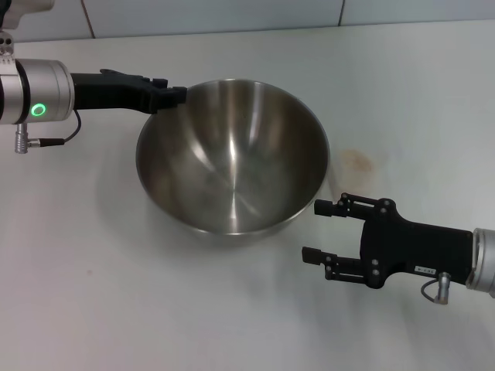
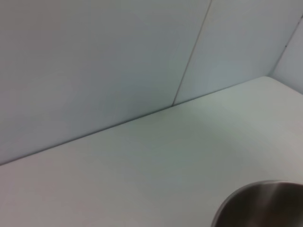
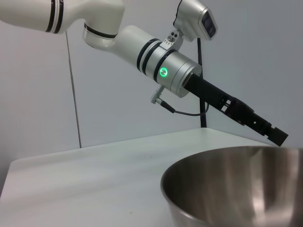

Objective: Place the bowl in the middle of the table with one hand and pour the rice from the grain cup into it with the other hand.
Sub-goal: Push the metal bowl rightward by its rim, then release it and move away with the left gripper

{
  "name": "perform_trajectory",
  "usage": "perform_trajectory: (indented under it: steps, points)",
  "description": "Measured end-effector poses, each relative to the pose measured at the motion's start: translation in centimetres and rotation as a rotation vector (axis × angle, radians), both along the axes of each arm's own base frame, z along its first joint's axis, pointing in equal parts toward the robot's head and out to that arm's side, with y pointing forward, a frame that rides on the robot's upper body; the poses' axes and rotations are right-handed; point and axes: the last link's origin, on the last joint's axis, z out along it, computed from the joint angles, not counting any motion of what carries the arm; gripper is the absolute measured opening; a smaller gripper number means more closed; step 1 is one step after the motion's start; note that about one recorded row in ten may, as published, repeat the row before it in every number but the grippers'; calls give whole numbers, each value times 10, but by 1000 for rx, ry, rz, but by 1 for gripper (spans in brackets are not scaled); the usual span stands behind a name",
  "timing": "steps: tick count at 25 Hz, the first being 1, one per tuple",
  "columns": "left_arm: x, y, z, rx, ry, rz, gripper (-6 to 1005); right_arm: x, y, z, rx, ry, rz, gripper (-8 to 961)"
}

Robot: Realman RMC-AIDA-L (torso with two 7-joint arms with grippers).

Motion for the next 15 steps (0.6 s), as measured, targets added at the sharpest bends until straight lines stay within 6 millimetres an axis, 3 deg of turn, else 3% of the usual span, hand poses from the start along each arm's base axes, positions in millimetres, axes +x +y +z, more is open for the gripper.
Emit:
perform_trajectory:
  steps: [11, 12, 13, 14, 15]
  points:
    - [6, -6, 18, 54, -125, -42, 524, 1, 0, 0, 0, 0, -2, 720]
    - [6, -6, 18, 54, -125, -42, 602, 1, 0, 0, 1, 0, -3, 720]
    - [11, -20, 43, 118, -229, -148, 680, 1, 0, 0, 1, 0, -3, 720]
    - [12, -31, 56, 152, -289, -210, 758, 1, -1, 0, 1, 0, -3, 720]
    - [12, -39, 64, 175, -328, -260, 773, 1, -1, 0, 1, 0, -4, 720]
